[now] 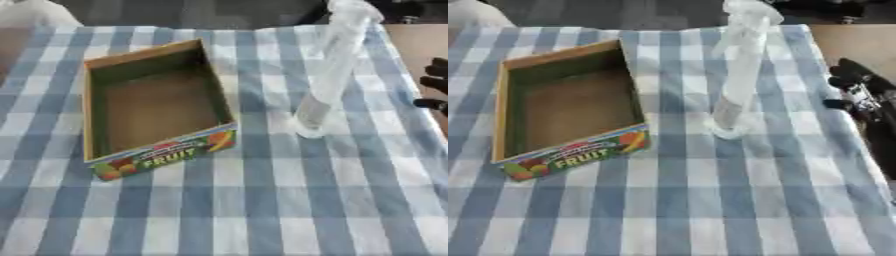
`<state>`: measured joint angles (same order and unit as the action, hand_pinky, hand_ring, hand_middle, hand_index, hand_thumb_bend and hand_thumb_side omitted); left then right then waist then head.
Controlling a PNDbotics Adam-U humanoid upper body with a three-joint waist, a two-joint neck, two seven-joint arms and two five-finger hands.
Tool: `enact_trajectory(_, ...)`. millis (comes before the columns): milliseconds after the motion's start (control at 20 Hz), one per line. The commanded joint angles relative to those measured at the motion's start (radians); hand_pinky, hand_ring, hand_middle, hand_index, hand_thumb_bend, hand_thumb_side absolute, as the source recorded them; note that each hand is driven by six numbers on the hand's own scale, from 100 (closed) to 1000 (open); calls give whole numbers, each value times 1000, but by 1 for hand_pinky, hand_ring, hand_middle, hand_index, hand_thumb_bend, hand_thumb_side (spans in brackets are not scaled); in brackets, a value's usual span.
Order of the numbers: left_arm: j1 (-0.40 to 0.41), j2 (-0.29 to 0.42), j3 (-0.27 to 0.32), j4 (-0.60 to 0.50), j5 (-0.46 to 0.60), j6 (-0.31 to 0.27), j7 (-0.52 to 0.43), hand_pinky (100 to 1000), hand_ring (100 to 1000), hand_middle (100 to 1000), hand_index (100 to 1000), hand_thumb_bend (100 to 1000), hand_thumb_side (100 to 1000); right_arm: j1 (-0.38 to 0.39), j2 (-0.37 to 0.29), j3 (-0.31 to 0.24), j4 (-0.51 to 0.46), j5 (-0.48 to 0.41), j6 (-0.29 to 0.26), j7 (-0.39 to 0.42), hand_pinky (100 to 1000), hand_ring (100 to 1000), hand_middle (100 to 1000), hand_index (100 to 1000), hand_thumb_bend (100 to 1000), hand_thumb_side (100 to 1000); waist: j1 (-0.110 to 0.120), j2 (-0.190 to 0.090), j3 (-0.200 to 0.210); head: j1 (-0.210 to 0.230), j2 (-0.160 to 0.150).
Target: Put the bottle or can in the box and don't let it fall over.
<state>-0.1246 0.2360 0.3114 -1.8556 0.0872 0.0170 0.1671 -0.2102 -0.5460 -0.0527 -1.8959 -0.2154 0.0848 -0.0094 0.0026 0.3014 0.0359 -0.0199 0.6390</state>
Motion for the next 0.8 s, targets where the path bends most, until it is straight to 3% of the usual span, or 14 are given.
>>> enact_trajectory(50,-8,13,1,-14,4,-2,-4,975,483,560,764,722,434,-23,-40,7,17,-14,0,16,791,942,1000,832,100,780,-2,-18,2,-4,-12)
enact_trajectory(800,-9,12,-2,-13,6,-2,-9,975,482,560,765,721,434,-91,-50,39,112,-10,-23,88,811,990,1000,888,100,746,-4,-14,12,-7,-16)
